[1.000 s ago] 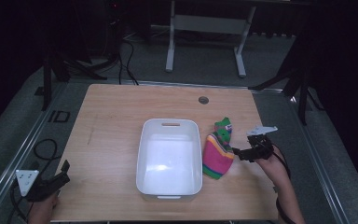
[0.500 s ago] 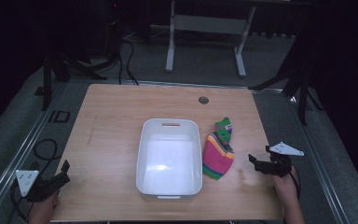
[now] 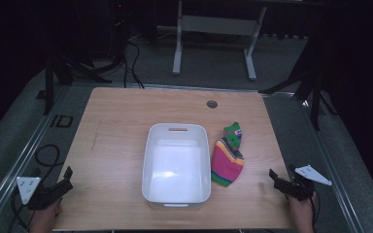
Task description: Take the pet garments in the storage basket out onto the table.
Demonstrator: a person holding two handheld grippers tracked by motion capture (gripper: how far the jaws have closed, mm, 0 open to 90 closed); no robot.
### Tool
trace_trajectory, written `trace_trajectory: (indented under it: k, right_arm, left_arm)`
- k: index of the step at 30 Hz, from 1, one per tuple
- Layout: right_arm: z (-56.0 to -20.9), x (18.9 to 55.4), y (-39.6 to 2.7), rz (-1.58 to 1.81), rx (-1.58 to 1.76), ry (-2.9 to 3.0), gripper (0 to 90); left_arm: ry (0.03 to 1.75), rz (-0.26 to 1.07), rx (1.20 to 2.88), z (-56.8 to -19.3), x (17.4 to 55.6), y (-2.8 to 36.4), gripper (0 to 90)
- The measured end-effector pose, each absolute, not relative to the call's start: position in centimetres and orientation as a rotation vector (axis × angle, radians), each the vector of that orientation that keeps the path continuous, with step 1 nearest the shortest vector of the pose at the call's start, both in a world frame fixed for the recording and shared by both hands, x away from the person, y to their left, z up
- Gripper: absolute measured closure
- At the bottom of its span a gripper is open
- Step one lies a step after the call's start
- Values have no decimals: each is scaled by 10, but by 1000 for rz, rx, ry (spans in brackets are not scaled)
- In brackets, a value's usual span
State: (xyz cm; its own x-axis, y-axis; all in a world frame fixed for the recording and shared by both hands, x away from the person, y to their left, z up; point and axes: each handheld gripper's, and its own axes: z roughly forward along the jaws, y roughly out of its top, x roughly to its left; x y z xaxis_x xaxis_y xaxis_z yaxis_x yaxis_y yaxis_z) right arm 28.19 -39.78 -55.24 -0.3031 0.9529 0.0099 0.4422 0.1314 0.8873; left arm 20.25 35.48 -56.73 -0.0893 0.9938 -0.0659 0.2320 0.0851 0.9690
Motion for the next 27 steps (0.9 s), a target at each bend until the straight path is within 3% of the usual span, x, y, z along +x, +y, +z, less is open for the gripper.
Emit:
trace_trajectory:
  k: [27]
  right_arm:
    - [-556,274,-417,1184,1451,1652,139]
  left_arm:
    - [1476,1088,1282,-567,202,355,9]
